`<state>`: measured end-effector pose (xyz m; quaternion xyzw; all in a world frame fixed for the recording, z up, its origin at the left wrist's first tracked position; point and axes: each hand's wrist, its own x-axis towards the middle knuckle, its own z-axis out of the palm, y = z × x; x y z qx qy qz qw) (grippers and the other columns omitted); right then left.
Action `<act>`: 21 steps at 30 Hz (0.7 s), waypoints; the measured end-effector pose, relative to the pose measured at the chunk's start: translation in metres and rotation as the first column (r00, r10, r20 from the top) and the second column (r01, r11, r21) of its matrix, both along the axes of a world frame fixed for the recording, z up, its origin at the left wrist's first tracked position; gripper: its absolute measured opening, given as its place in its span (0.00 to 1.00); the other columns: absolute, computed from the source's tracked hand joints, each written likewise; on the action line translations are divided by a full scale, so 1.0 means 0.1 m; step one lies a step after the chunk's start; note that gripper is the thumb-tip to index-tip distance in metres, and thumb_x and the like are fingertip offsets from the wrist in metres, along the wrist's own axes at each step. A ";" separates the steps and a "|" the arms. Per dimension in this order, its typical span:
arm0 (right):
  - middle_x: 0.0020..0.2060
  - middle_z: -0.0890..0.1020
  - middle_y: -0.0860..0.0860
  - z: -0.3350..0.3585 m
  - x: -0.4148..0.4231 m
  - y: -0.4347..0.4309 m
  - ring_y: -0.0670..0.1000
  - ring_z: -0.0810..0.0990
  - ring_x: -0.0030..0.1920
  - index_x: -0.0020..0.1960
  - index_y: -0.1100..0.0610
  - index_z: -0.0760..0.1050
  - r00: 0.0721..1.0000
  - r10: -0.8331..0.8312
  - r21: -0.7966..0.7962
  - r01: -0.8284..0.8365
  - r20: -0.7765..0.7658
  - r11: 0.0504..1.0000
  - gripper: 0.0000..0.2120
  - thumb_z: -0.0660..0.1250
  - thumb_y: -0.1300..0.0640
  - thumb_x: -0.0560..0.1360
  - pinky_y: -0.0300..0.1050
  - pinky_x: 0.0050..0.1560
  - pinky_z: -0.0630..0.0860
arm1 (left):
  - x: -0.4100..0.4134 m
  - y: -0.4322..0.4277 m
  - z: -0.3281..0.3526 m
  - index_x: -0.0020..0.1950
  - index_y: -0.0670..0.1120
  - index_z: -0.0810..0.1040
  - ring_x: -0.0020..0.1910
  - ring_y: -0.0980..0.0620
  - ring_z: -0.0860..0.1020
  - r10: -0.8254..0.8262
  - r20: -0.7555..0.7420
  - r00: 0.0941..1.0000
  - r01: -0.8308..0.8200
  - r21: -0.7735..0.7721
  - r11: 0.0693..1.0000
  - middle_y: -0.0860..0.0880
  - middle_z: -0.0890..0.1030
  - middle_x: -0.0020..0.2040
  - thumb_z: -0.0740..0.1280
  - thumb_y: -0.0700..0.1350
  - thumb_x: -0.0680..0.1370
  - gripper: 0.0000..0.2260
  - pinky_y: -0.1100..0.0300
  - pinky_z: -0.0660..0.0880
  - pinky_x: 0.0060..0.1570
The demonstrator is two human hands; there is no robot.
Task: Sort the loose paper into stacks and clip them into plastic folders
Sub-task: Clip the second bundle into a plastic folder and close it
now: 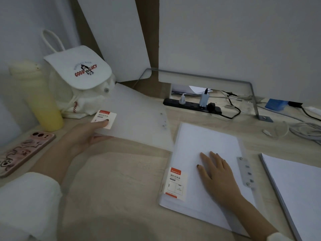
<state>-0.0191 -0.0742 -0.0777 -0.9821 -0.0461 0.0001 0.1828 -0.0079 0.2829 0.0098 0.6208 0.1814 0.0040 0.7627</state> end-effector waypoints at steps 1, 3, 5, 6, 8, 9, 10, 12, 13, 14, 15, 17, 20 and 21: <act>0.77 0.52 0.50 0.03 0.02 -0.01 0.51 0.48 0.77 0.75 0.47 0.53 1.000 0.000 0.033 0.001 -0.023 0.999 0.26 0.51 0.44 0.79 0.46 0.76 0.45 | -0.09 -0.03 0.07 0.49 0.44 0.76 0.33 0.58 0.83 0.006 0.037 0.999 -0.006 -0.007 1.000 0.47 0.80 0.49 0.63 0.39 0.78 0.04 0.65 0.80 0.31; 0.76 0.55 0.52 0.13 0.04 -0.01 0.53 0.51 0.76 0.74 0.51 0.59 0.998 -0.009 0.131 0.017 -0.064 0.991 0.24 0.55 0.47 0.79 0.47 0.75 0.48 | -0.32 -0.13 0.20 0.51 0.45 0.76 0.35 0.59 0.83 0.022 0.102 0.995 -0.018 -0.035 0.999 0.48 0.81 0.48 0.62 0.39 0.78 0.05 0.64 0.81 0.35; 0.76 0.56 0.53 0.28 0.00 0.01 0.53 0.55 0.75 0.72 0.54 0.64 0.996 -0.063 0.298 0.078 -0.059 0.951 0.22 0.56 0.50 0.79 0.48 0.74 0.52 | -0.53 -0.27 0.28 0.51 0.45 0.77 0.37 0.59 0.84 0.035 0.160 0.987 -0.023 -0.078 0.997 0.48 0.82 0.48 0.62 0.39 0.78 0.06 0.64 0.81 0.34; 0.75 0.57 0.51 0.38 -0.05 0.01 0.53 0.56 0.75 0.71 0.54 0.65 0.994 -0.097 0.400 0.111 -0.056 0.910 0.22 0.56 0.48 0.79 0.48 0.73 0.54 | -0.64 -0.36 0.31 0.51 0.45 0.77 0.37 0.59 0.84 0.042 0.183 0.982 -0.024 -0.101 0.995 0.49 0.83 0.46 0.62 0.39 0.78 0.06 0.64 0.80 0.34; 0.73 0.62 0.46 0.64 -0.24 0.02 0.49 0.62 0.73 0.71 0.50 0.65 0.988 -0.062 0.673 0.141 -0.140 0.726 0.25 0.55 0.41 0.77 0.49 0.73 0.58 | -0.83 -0.58 0.35 0.51 0.46 0.78 0.39 0.58 0.84 0.032 0.221 0.975 -0.005 -0.118 0.993 0.51 0.85 0.43 0.62 0.40 0.77 0.07 0.64 0.80 0.33; 0.71 0.67 0.45 0.76 -0.35 -0.01 0.49 0.68 0.70 0.69 0.46 0.67 0.984 0.027 0.823 0.133 -0.177 0.552 0.27 0.55 0.36 0.74 0.50 0.71 0.62 | -0.90 -0.70 0.35 0.51 0.46 0.78 0.40 0.58 0.83 0.020 0.235 0.972 0.006 -0.109 0.994 0.52 0.85 0.42 0.62 0.40 0.77 0.07 0.63 0.80 0.33; 0.67 0.74 0.45 0.87 -0.45 -0.07 0.49 0.74 0.66 0.65 0.45 0.71 0.975 0.123 0.926 0.130 -0.184 0.356 0.26 0.55 0.33 0.73 0.52 0.66 0.69 | -0.96 -0.83 0.35 0.52 0.47 0.78 0.41 0.57 0.83 0.002 0.246 0.969 0.022 -0.096 0.995 0.51 0.85 0.44 0.63 0.40 0.77 0.07 0.62 0.81 0.34; 0.57 0.82 0.48 1.03 -0.63 -0.24 0.50 0.82 0.56 0.60 0.47 0.77 0.966 0.204 0.986 0.144 -0.159 0.084 0.20 0.54 0.40 0.76 0.53 0.54 0.79 | -1.02 -1.11 0.32 0.53 0.48 0.79 0.43 0.56 0.83 -0.057 0.262 0.963 0.071 -0.044 0.996 0.51 0.85 0.46 0.64 0.42 0.76 0.08 0.62 0.81 0.36; 0.55 0.83 0.50 1.05 -0.70 -0.35 0.50 0.83 0.54 0.60 0.50 0.77 0.973 0.184 0.990 0.133 -0.140 0.052 0.18 0.55 0.46 0.78 0.52 0.49 0.81 | -1.03 -1.26 0.30 0.53 0.49 0.79 0.44 0.56 0.84 -0.095 0.261 0.961 0.101 -0.010 0.995 0.52 0.85 0.47 0.64 0.43 0.76 0.08 0.62 0.81 0.36; 0.55 0.83 0.51 1.05 -0.77 -0.45 0.51 0.83 0.53 0.61 0.52 0.76 0.981 0.136 0.989 0.128 -0.137 0.073 0.16 0.57 0.51 0.78 0.49 0.45 0.83 | -1.04 -1.41 0.27 0.53 0.50 0.79 0.44 0.56 0.83 -0.126 0.255 0.959 0.125 0.020 0.992 0.53 0.85 0.46 0.64 0.43 0.76 0.07 0.63 0.80 0.36; 0.55 0.84 0.51 1.02 -0.82 -0.56 0.50 0.84 0.52 0.63 0.54 0.75 0.987 0.069 0.986 0.137 -0.144 0.099 0.15 0.59 0.55 0.78 0.46 0.42 0.83 | -1.03 -1.55 0.23 0.53 0.50 0.79 0.45 0.56 0.83 -0.145 0.241 0.960 0.139 0.042 0.989 0.52 0.85 0.47 0.65 0.43 0.76 0.07 0.63 0.80 0.37; 0.51 0.85 0.50 0.90 -0.91 -0.79 0.49 0.85 0.48 0.62 0.55 0.74 0.984 -0.030 0.977 0.176 -0.174 0.122 0.15 0.60 0.60 0.77 0.41 0.37 0.82 | -1.01 -1.81 0.13 0.54 0.49 0.78 0.46 0.55 0.82 -0.171 0.205 0.964 0.156 0.086 0.984 0.51 0.83 0.49 0.65 0.44 0.77 0.07 0.63 0.80 0.39; 0.45 0.86 0.52 0.74 -1.03 -1.03 0.51 0.86 0.44 0.63 0.60 0.74 0.963 -0.097 0.955 0.262 -0.250 0.139 0.15 0.59 0.63 0.77 0.42 0.37 0.82 | -1.00 -2.12 -0.04 0.55 0.48 0.76 0.43 0.55 0.80 -0.222 0.130 0.966 0.197 0.179 0.964 0.50 0.81 0.49 0.64 0.44 0.78 0.08 0.66 0.77 0.37; 0.45 0.85 0.52 0.68 -1.05 -1.08 0.53 0.85 0.44 0.65 0.61 0.72 0.956 -0.119 0.948 0.284 -0.269 0.142 0.16 0.59 0.63 0.78 0.43 0.38 0.82 | -1.00 -2.19 -0.09 0.57 0.46 0.76 0.42 0.55 0.78 -0.228 0.111 0.967 0.205 0.188 0.961 0.50 0.80 0.48 0.64 0.43 0.78 0.09 0.69 0.76 0.33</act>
